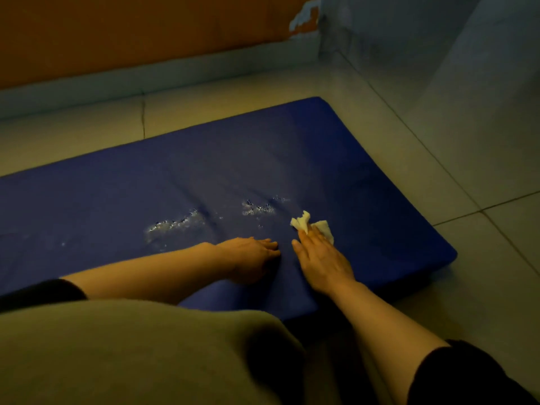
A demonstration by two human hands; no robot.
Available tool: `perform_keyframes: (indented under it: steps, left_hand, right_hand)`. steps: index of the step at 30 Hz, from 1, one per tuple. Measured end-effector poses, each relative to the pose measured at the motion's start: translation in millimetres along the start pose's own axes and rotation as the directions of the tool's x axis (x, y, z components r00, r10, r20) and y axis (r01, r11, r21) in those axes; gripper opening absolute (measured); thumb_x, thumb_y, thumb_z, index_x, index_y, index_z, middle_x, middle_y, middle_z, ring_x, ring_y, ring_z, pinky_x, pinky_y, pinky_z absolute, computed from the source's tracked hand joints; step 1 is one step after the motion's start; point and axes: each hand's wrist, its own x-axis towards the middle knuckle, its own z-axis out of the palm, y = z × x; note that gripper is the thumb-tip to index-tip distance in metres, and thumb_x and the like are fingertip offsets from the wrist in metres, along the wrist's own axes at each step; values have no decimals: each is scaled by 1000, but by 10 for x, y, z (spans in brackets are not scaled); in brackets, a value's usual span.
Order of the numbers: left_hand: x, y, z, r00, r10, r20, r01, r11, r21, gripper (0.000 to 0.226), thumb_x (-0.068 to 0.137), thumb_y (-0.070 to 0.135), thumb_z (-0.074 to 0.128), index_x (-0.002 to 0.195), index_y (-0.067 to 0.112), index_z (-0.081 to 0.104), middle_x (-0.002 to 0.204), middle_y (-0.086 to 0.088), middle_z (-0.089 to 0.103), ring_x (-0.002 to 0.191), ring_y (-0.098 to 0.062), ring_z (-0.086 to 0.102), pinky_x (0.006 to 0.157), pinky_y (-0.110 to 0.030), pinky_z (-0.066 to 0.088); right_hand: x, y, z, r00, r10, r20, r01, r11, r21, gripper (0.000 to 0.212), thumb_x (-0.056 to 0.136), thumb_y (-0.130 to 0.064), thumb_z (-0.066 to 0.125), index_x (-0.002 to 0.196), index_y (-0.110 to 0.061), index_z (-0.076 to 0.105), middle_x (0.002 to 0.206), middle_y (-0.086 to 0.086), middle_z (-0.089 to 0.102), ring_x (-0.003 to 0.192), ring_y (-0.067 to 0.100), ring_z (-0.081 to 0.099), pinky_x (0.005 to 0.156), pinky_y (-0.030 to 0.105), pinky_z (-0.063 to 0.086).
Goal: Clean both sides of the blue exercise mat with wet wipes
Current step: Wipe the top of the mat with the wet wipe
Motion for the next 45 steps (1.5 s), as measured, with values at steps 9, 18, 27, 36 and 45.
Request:
perform_keyframes:
  steps: [9, 18, 27, 36, 45]
  left_hand:
    - [133, -587, -546, 990, -94, -101, 101, 992, 69, 85, 93, 49, 54, 155, 22, 2, 163, 2, -3, 147, -21, 18, 113, -34, 28]
    - [661, -1506, -764, 994, -112, -18, 113, 988, 109, 105, 83, 67, 52, 154, 19, -10, 159, 1, -22, 148, -16, -9, 118, -32, 13]
    - [1031, -1678, -849, 977, -209, -51, 213, 970, 118, 110, 82, 72, 48, 149, 23, -24, 156, -7, -31, 146, -29, -20, 119, -53, 7]
    - [1249, -1494, -510, 945, -312, -99, 309, 950, -43, 102, 84, 73, 39, 149, 25, -24, 156, -10, -31, 145, -30, -22, 114, -65, 9]
    - [1209, -1519, -586, 946, -309, -93, 308, 951, -29, 103, 80, 77, 38, 149, 30, -22, 157, -6, -27, 147, -27, -16, 117, -59, 13]
  right_hand:
    - [201, -52, -46, 995, -70, 65, 68, 997, 27, 57, 99, -46, 24, 150, -34, 0, 157, -15, 3, 143, 3, 1, 116, 31, 21]
    - [927, 250, -313, 990, 90, 108, -78, 991, -113, 60, 98, -49, 17, 148, -31, -10, 157, -12, -10, 143, 4, -7, 114, 25, 9]
    - [1641, 233, -329, 997, -42, 71, 55, 982, -182, 63, 98, -50, 17, 151, -25, -5, 158, -8, -8, 144, 7, -8, 118, 29, 7]
    - [1439, 257, -264, 993, -98, 67, 112, 959, -259, 76, 86, -69, 1, 146, -26, -16, 152, -11, -18, 139, 3, -18, 111, 20, -8]
    - [1991, 265, -401, 999, -2, -34, -5, 981, -196, 67, 97, -51, 20, 151, -20, -4, 159, -2, -3, 145, 11, -6, 113, 24, -1]
